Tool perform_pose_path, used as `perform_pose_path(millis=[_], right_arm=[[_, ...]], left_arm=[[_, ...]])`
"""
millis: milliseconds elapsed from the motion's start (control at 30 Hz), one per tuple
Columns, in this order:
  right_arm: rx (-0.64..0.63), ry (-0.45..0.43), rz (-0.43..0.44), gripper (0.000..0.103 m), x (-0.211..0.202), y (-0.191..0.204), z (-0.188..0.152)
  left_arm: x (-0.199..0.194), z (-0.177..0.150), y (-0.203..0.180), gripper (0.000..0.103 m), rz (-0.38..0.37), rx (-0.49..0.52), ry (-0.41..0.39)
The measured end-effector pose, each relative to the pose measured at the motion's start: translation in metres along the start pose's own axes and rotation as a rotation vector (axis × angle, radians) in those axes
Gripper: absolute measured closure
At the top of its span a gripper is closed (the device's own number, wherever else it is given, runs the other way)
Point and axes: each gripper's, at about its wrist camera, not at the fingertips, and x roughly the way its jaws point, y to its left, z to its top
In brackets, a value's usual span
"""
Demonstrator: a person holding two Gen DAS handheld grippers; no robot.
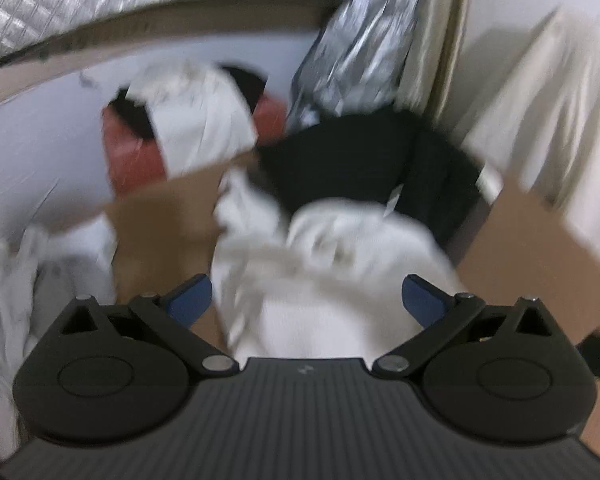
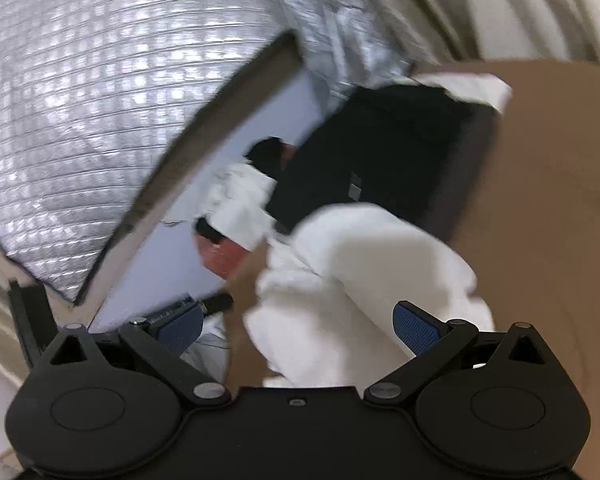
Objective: Fold clothes
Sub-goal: 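Grasp the white garment with the right gripper while the left gripper grasps it too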
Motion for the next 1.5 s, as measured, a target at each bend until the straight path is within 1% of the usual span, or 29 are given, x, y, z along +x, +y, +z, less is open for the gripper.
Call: perform_pose_path(millis=[33, 100, 200, 300, 400, 467, 500, 567, 633, 667, 700, 733, 767, 800, 833, 867, 933, 967, 1000, 1033, 1067, 1100, 1167, 1267, 1333, 1433, 1500], right_arm=[[-0.029, 0.013, 0.004, 0.000, 0.003, 0.008, 0.005], [-0.081, 0.042, -0.006, 0.000, 0.015, 0.019, 0.012], [-0.127, 0.084, -0.067, 0.000, 0.044, 0.016, 0.020], [-0.123, 0.107, -0.145, 0.000, 0.075, -0.003, 0.031], [-0.107, 0.117, -0.181, 0.000, 0.106, -0.032, 0.042], [-0.093, 0.116, -0.182, 0.000, 0.128, -0.053, 0.050], [-0.078, 0.107, -0.166, 0.000, 0.137, -0.062, 0.050], [0.000, 0.097, -0.112, 0.000, 0.157, -0.092, 0.054], [0.139, 0.100, -0.091, 0.000, 0.175, -0.121, 0.052], [0.188, 0.103, -0.087, 0.001, 0.182, -0.131, 0.047], [0.232, 0.108, -0.085, 0.011, 0.190, -0.140, 0.041], [0.245, 0.120, -0.091, 0.018, 0.197, -0.143, 0.033], [0.249, 0.124, -0.089, 0.021, 0.202, -0.143, 0.025], [0.242, 0.105, -0.070, 0.025, 0.202, -0.140, 0.016], [0.236, 0.090, -0.051, 0.030, 0.202, -0.138, 0.007], [0.239, 0.090, -0.031, 0.033, 0.199, -0.139, 0.001], [0.247, 0.093, 0.009, 0.048, 0.194, -0.140, -0.011], [0.262, 0.110, 0.031, 0.051, 0.191, -0.142, -0.017], [0.269, 0.125, 0.045, 0.057, 0.187, -0.142, -0.023], [0.277, 0.141, 0.058, 0.061, 0.183, -0.141, -0.029], [0.282, 0.153, 0.071, 0.062, 0.179, -0.141, -0.034], [0.276, 0.146, 0.077, 0.064, 0.172, -0.139, -0.038], [0.277, 0.134, 0.097, 0.064, 0.157, -0.136, -0.044], [0.299, 0.125, 0.149, 0.064, 0.134, -0.135, -0.053], [0.299, 0.111, 0.162, 0.064, 0.118, -0.135, -0.060], [0.312, 0.077, 0.155, 0.064, 0.089, -0.138, -0.073], [0.305, 0.031, 0.105, 0.064, 0.064, -0.137, -0.087]], left_arm=[[-0.002, 0.006, 0.006, 0.000, -0.028, -0.026, -0.019], [0.014, 0.003, 0.015, 0.000, -0.031, -0.049, 0.006], [0.039, -0.003, 0.030, 0.000, -0.034, -0.085, 0.045], [0.085, -0.029, 0.051, 0.000, 0.003, -0.150, 0.141], [0.122, -0.052, 0.071, 0.002, -0.045, -0.233, 0.275], [0.133, -0.059, 0.076, 0.002, -0.077, -0.269, 0.294], [0.139, -0.060, 0.078, 0.001, -0.097, -0.285, 0.294], [0.154, -0.065, 0.081, 0.000, -0.150, -0.329, 0.313], [0.170, -0.073, 0.083, 0.000, -0.216, -0.382, 0.346], [0.178, -0.076, 0.084, 0.000, -0.248, -0.409, 0.362], [0.185, -0.080, 0.085, 0.000, -0.281, -0.436, 0.378], [0.193, -0.084, 0.086, 0.001, -0.314, -0.462, 0.394], [0.201, -0.087, 0.088, 0.009, -0.347, -0.489, 0.410], [0.209, -0.091, 0.089, 0.019, -0.379, -0.515, 0.426], [0.216, -0.094, 0.089, 0.024, -0.411, -0.540, 0.440], [0.217, -0.096, 0.085, 0.032, -0.433, -0.548, 0.439], [0.218, -0.102, 0.076, 0.037, -0.465, -0.551, 0.447], [0.219, -0.104, 0.073, 0.041, -0.479, -0.557, 0.455], [0.219, -0.106, 0.070, 0.043, -0.493, -0.562, 0.463], [0.219, -0.108, 0.068, 0.044, -0.507, -0.566, 0.470], [0.217, -0.108, 0.065, 0.046, -0.524, -0.557, 0.471], [0.212, -0.110, 0.062, 0.047, -0.549, -0.540, 0.467], [0.202, -0.111, 0.055, 0.048, -0.597, -0.486, 0.451], [0.187, -0.111, 0.046, 0.049, -0.672, -0.405, 0.422], [0.182, -0.114, 0.034, 0.049, -0.714, -0.374, 0.422], [0.177, -0.120, 0.009, 0.049, -0.759, -0.313, 0.435], [0.164, -0.123, -0.013, 0.048, -0.752, -0.241, 0.445]])
